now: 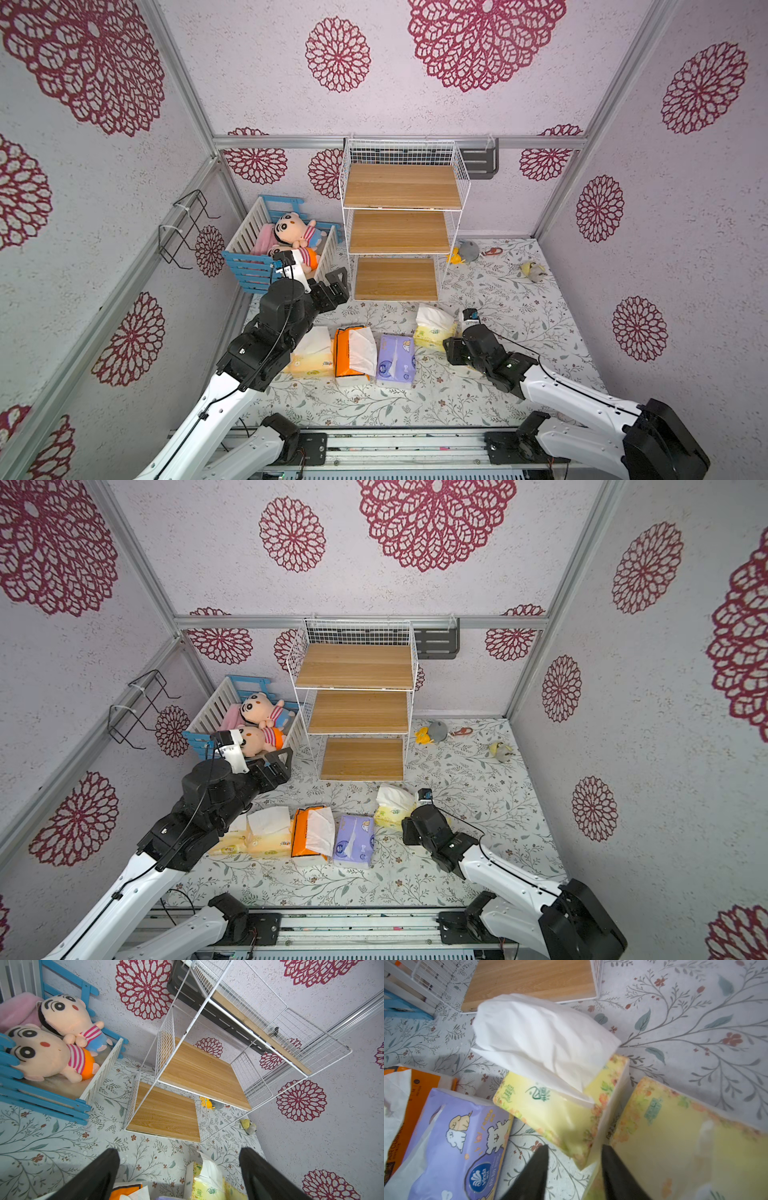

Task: Remove the tissue boxes from the shelf
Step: Place the box of tissues at the center of the board, then reset both arms

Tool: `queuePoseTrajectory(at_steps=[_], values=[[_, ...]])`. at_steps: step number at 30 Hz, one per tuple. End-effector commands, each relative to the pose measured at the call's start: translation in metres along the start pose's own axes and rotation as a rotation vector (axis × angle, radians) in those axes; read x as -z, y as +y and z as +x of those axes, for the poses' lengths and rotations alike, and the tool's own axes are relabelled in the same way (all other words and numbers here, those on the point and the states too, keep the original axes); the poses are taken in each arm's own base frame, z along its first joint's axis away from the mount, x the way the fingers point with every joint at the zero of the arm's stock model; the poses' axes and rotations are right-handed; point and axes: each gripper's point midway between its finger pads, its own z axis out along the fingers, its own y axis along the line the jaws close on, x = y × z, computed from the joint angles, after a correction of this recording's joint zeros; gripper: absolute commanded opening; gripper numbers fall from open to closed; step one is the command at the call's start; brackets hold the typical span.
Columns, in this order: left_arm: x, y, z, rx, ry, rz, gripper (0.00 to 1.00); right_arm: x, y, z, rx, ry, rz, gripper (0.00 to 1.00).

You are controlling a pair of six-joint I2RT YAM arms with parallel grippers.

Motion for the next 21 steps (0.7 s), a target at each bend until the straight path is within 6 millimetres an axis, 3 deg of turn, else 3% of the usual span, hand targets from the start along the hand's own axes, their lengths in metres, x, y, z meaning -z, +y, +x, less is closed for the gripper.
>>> queuePoseTrajectory(at_steps=[1, 4, 5, 10, 15, 18, 21], values=[[0.007, 0.003, -0.003, -0.041, -0.010, -0.020, 0.97, 0.005, 0.017, -0.014, 0.015, -0.039, -0.066, 0.67], [0.011, 0.010, -0.002, -0.072, -0.019, -0.043, 0.97, 0.015, 0.028, -0.033, 0.033, -0.107, -0.113, 0.96], [0.014, 0.016, -0.004, -0.082, -0.032, -0.066, 0.97, 0.020, 0.031, -0.042, 0.036, -0.137, -0.118, 0.99], [0.034, 0.049, -0.017, -0.114, -0.146, -0.205, 0.97, 0.059, 0.027, -0.104, 0.021, -0.353, -0.032, 0.99], [0.056, 0.104, -0.030, -0.133, -0.324, -0.474, 0.97, 0.093, 0.014, -0.162, 0.071, -0.545, 0.094, 0.99], [0.046, 0.111, -0.022, -0.333, -0.279, -0.548, 0.97, 0.098, 0.011, -0.185, 0.141, -0.607, 0.132, 0.99], [0.015, 0.103, -0.003, -0.531, -0.156, -0.518, 0.97, 0.096, -0.008, -0.204, 0.135, -0.657, 0.184, 0.99]])
